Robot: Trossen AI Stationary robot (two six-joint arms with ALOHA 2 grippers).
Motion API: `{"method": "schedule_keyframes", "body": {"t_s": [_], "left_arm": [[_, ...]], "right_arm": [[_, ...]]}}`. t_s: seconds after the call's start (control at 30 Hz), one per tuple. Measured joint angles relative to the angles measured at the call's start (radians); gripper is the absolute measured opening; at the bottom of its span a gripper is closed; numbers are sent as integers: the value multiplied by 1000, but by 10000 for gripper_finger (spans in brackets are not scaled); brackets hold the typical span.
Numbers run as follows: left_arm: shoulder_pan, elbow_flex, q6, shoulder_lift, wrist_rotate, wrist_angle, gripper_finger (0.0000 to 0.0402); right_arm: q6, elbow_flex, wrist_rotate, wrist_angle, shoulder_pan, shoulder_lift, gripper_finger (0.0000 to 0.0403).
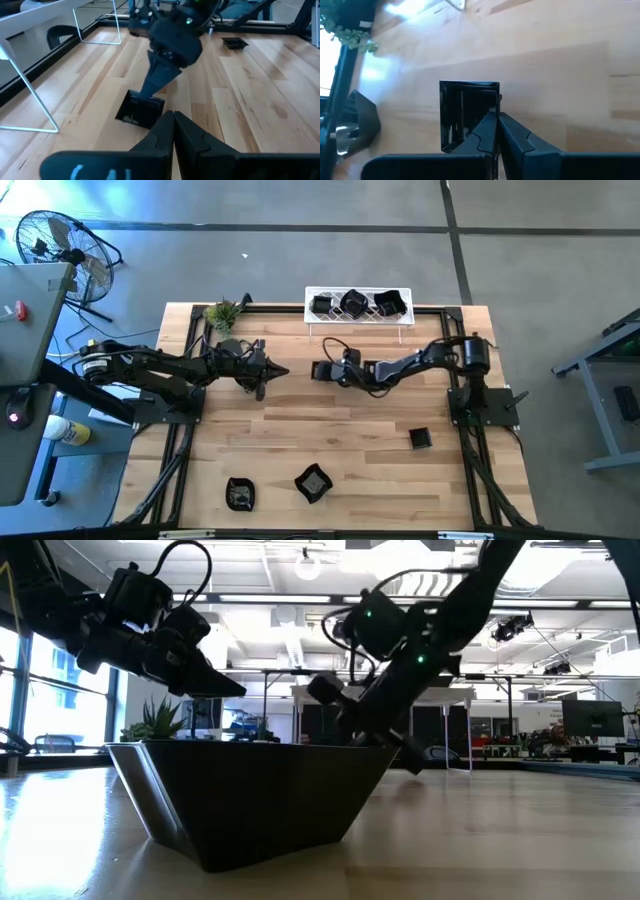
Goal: Pick & Place Mini shaped plates
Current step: Stack the square plate on top of the stacked square plates on the shelf
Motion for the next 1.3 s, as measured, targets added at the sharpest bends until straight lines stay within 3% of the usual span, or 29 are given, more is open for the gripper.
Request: {"method": "schedule_keyframes", "body": {"t_s": [0.3, 0.5, 0.6, 0.77, 0.93, 1.07, 1.2, 1.3], "left_arm": [[0, 0, -8, 0, -12, -5, 5], [-1, 53, -39, 0, -12, -109, 1], [-27, 114, -24, 14, -40, -232, 1], [-97, 204, 19, 87, -98, -338, 1], [-156, 310, 19, 189, -224, -459, 1], [-186, 407, 20, 251, -302, -547, 5], [-192, 490, 21, 309, -300, -602, 32], [-190, 541, 22, 349, -301, -640, 59]], "right_arm": [[-74, 0, -30, 51, -29, 11, 40], [-278, -2, -24, 12, -18, -57, 72], [-454, 0, 35, -42, 33, -132, 61], [-726, 0, 76, -114, 101, -196, 7], [-881, -13, 45, -103, 118, -198, 11], [-941, -160, -37, 148, 122, -205, 3], [-1001, -344, -112, 544, 121, -209, 2], [-1006, -447, -113, 738, 121, -209, 3]]}}
